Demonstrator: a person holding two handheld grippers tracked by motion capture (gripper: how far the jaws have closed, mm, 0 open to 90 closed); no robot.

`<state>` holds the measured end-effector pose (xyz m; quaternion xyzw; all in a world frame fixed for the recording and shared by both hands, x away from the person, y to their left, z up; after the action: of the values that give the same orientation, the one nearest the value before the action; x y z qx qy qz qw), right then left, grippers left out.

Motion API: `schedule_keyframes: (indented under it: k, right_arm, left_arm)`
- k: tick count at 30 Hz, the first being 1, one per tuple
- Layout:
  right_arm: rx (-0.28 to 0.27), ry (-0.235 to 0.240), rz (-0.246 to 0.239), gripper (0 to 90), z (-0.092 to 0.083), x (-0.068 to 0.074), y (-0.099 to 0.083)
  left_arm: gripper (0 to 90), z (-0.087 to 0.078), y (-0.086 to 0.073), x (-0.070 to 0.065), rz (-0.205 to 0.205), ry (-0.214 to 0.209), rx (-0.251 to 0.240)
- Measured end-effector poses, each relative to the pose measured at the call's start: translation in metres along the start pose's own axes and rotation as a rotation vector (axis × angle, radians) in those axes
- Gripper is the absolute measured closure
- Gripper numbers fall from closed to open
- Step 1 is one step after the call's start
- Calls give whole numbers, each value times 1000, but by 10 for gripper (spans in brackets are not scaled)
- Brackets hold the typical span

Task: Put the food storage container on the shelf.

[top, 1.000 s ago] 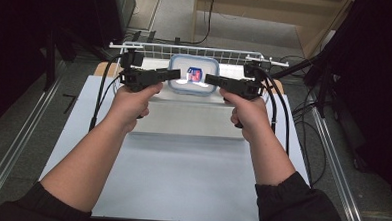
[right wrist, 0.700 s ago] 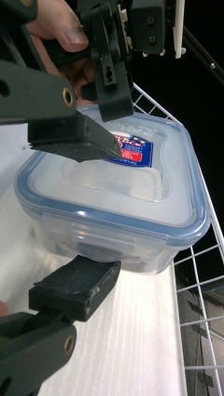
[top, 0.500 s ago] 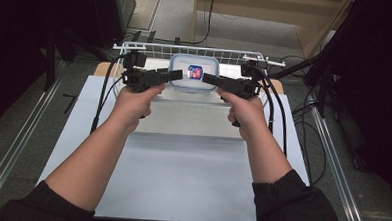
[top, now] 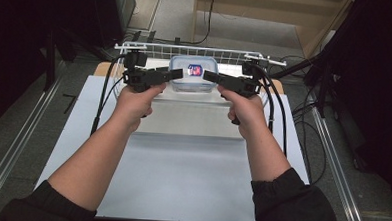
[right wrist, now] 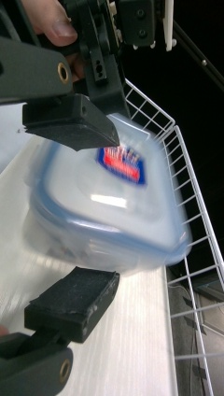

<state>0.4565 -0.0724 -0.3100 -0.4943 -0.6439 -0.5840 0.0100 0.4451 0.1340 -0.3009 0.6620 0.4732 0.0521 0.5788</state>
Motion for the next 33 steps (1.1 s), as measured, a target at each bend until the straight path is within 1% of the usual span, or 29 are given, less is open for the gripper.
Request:
schedule_keyframes:
  k: [4, 6, 7, 10, 14, 16, 19, 20, 23, 26, 27, 28, 30, 32, 33]
  right_arm:
    - [-4, -8, -14, 280, -4, -2, 1]
    - [-5, -14, -22, 278, -6, -1, 1]
    - [-4, -16, -29, 278, -7, -1, 1]
    - [-7, -28, -71, 277, -12, 3, 0]
    - [-18, -36, -115, 270, -20, 9, -4]
    - [-24, -45, -133, 259, -25, 11, -6]
    - [-39, -65, -159, 237, -33, 13, -11]
    - [-39, -66, -164, 232, -36, 13, -14]
    - [-56, -83, -186, 214, -43, 12, -22]
    - [-69, -99, -212, 186, -48, 12, -31]
    - [-65, -124, -252, 174, -51, 12, -39]
    - [-65, -124, -252, 174, -51, 12, -39]
    - [-68, -139, -280, 151, -54, 11, -47]
    - [-84, -159, -313, 133, -57, 11, -55]
    - [-88, -168, -331, 122, -60, 11, -59]
  left_arm:
    - [366, -5, 3, -3, 18, 7, -17]
    - [363, -8, 4, -4, 28, 16, -29]
    - [361, -10, 4, -4, 40, 27, -28]
    - [335, -16, 2, -5, 71, 51, -29]
    - [307, -27, -3, -9, 109, 67, -45]
    - [297, -31, -7, -11, 133, 79, -47]
    - [283, -38, -16, -14, 151, 82, -54]
    - [274, -40, -18, -15, 158, 83, -54]
    - [233, -46, -27, -18, 196, 91, -61]
    - [199, -52, -36, -21, 238, 109, -61]
    - [187, -54, -39, -22, 244, 108, -65]
    - [187, -56, -43, -24, 251, 107, -64]
    - [172, -60, -50, -26, 273, 118, -66]
    - [156, -65, -58, -28, 294, 128, -68]
    - [149, -67, -63, -29, 312, 133, -70]
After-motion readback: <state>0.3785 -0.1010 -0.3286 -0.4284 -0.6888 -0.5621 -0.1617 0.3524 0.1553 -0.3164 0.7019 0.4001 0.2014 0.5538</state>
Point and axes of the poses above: each handheld gripper's, and its own axes: z roughly forward along the jaws, y roughly out of its top, x roughly to its left, the point moved 6 cm from there along z, roughly forward along the jaws, and after that the axes turned 2 degrees about -x, right-handed, at the moved point
